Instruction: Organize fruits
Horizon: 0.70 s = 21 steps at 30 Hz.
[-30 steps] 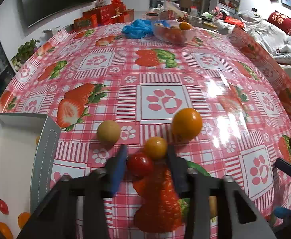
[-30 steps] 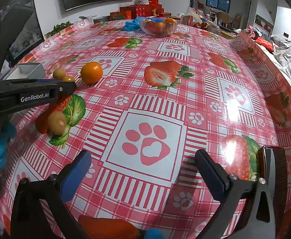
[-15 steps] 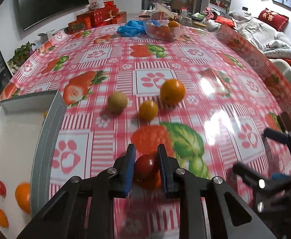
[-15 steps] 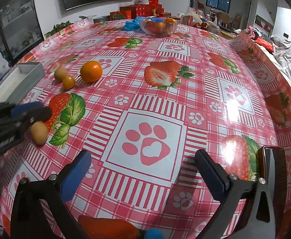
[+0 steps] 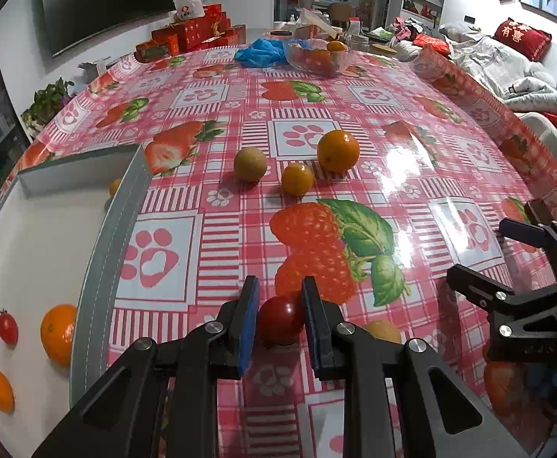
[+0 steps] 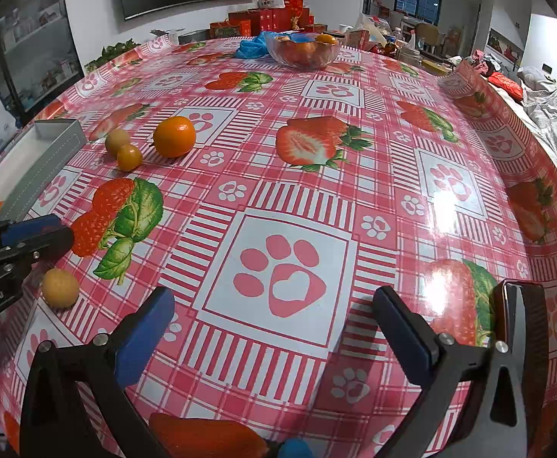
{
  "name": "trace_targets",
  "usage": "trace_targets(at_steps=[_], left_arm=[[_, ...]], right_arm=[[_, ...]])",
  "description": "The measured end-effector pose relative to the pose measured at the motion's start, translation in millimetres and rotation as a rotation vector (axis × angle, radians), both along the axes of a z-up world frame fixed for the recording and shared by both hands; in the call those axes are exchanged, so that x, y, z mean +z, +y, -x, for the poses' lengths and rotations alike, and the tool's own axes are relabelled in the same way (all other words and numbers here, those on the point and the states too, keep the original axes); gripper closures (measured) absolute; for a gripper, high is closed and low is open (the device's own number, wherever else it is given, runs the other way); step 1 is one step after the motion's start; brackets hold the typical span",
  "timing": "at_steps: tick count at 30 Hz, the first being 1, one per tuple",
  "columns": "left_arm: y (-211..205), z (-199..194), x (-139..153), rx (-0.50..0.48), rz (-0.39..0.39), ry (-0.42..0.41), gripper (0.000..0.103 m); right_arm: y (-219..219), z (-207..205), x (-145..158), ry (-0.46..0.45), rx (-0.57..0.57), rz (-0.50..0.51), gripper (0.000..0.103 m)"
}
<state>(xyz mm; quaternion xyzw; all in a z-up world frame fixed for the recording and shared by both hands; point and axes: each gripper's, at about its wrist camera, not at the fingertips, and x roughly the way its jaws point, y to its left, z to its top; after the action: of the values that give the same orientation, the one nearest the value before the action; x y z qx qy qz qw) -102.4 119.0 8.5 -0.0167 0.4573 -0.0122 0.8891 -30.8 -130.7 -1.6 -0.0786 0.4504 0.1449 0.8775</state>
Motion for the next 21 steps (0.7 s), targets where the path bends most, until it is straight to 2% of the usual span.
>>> trace_targets(at_steps=[3,6,11,16,18,21], left_arm=[[2,5,1,0.009,0.009,0.002,0.079],[6,11,4,0.018,0.02,-0.002,0.079],[12,17,8,0.032,0.024,-0.007,0.079],[23,30,18,0.065,0.048,-0.018,0.079],[28,37,26,0.078,0.051,-0.035,0.079],[36,42,36,0.094,0.061,-0.053,0.079]], right_arm=[[0,4,2,0.02,0.007,-0.003,0.0],[3,20,13,0.018,0.074,-0.102,0.001],[36,34,22,-0.008,0.2,-0.108,0.002],[69,27,14,0.042,0.259,-0.111,0.019],[81,26,10,0.058,0.274,-0.099,0.03],[94,29,10,0.035,0.292,-0.057,0.037]])
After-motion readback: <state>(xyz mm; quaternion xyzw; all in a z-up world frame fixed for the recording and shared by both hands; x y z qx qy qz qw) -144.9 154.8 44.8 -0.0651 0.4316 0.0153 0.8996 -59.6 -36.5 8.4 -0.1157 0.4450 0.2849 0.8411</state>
